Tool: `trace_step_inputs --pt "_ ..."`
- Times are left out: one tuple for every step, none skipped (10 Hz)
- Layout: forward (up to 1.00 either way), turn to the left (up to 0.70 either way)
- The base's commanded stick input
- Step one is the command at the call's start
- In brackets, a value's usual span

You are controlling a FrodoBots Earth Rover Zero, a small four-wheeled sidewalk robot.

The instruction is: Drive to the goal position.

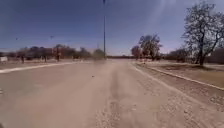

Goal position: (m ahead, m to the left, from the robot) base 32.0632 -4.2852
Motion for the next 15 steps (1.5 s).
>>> trace_step_inputs --pt "1.0 0.0" --pt "1.0 0.0" --pt "1.0 0.0" --pt "1.0 0.0" --pt "1.0 0.0" --pt "1.0 0.0" --pt "1.0 0.0" --pt "1.0 0.0" --pt "1.0 0.0" --pt "1.0 0.0" --pt "1.0 0.0" --pt "1.0 0.0" --pt "1.0 0.0" --pt "1.0 0.0" --pt "1.0 0.0"
